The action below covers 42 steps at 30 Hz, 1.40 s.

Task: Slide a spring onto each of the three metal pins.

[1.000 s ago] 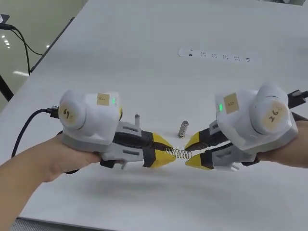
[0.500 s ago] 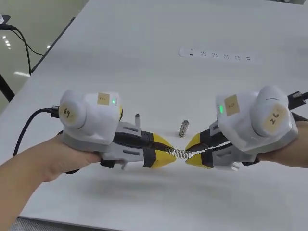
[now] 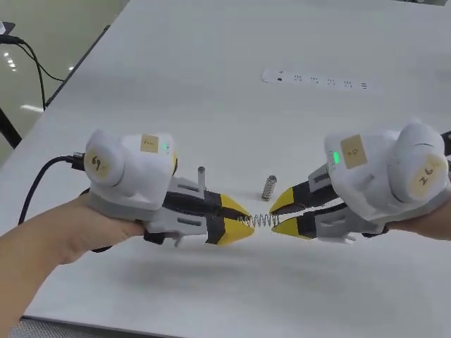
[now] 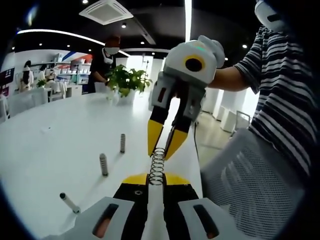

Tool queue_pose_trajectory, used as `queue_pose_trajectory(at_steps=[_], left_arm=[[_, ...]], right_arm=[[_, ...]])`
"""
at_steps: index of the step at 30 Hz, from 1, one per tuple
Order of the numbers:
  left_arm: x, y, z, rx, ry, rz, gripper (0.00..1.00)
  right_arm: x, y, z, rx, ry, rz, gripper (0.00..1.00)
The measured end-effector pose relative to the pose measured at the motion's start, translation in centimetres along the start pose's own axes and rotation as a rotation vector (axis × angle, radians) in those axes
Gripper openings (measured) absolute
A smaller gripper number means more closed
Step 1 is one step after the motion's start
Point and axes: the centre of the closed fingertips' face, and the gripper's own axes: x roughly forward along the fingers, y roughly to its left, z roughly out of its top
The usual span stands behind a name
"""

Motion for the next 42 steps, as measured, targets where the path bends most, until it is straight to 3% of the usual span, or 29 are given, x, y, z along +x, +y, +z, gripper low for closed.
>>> queue_pose_trajectory(at_steps=[6, 18, 32, 38, 42], left_arm=[[0.1, -0.1, -0.5, 0.016, 0.025, -0.002, 0.03], [0.4, -0.3, -0.9, 0.035, 0.046, -0.005, 0.03], [1.5, -1.0, -1.2, 0.049, 0.065, -0.024, 0.03], [1.6, -1.2, -1.1, 0.049, 0.059, -0.032, 0.03], [1.4, -1.0, -1.1, 0.049, 0.061, -0.021, 0.03]], right_arm=[[-0.4, -0.2, 1.4, 0.044, -0.078, 0.011, 0.07], [-0.3, 0.1, 2.3, 0.083, -0.124, 0.018, 0.07], [-0.5, 0.7, 3.5, 0.178, -0.212, 0.035, 0.07], [-0.4, 0.6, 4.3, 0.209, -0.261, 0.028, 0.07], [-0.3, 0.5, 4.4, 0.201, -0.264, 0.013, 0.07]])
